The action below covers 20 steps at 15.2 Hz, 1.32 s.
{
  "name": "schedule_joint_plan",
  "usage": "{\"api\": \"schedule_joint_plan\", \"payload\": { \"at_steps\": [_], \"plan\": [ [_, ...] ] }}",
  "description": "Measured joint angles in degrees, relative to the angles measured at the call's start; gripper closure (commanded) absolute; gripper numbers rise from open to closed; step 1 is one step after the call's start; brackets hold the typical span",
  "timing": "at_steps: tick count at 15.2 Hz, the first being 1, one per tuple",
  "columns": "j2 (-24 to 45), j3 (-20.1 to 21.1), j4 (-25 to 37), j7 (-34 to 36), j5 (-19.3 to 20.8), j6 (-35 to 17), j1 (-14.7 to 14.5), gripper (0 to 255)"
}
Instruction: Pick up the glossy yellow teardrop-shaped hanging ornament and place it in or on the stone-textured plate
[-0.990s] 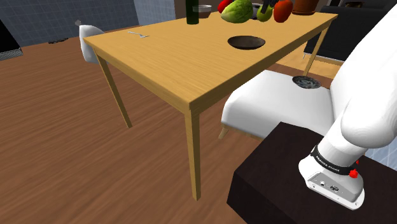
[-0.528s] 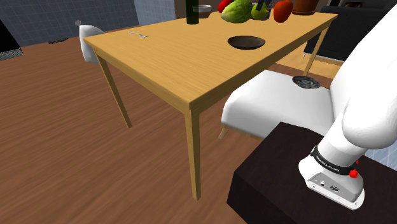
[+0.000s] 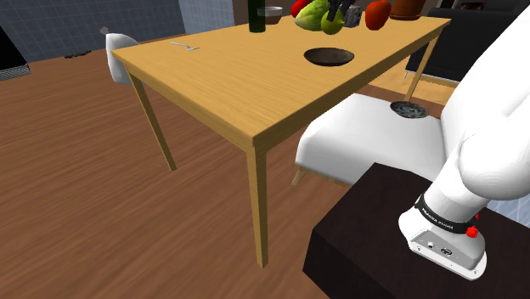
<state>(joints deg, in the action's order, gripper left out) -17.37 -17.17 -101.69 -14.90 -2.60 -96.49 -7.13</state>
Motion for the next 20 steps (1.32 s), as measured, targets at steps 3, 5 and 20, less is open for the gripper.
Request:
{"api": "schedule_joint_plan", "payload": {
  "at_steps": [3,5,20],
  "plan": [
    [-0.4,0.6,-2.1,0.8,0.1,-1.8,-0.2,255],
    [-1.1,0.7,-4.6,0.8,0.3,-3.6,-0.1,255],
    [-2.5,0.7,-12.0,0.5,0.6,-9.6,0.1,0]
  ]
}}
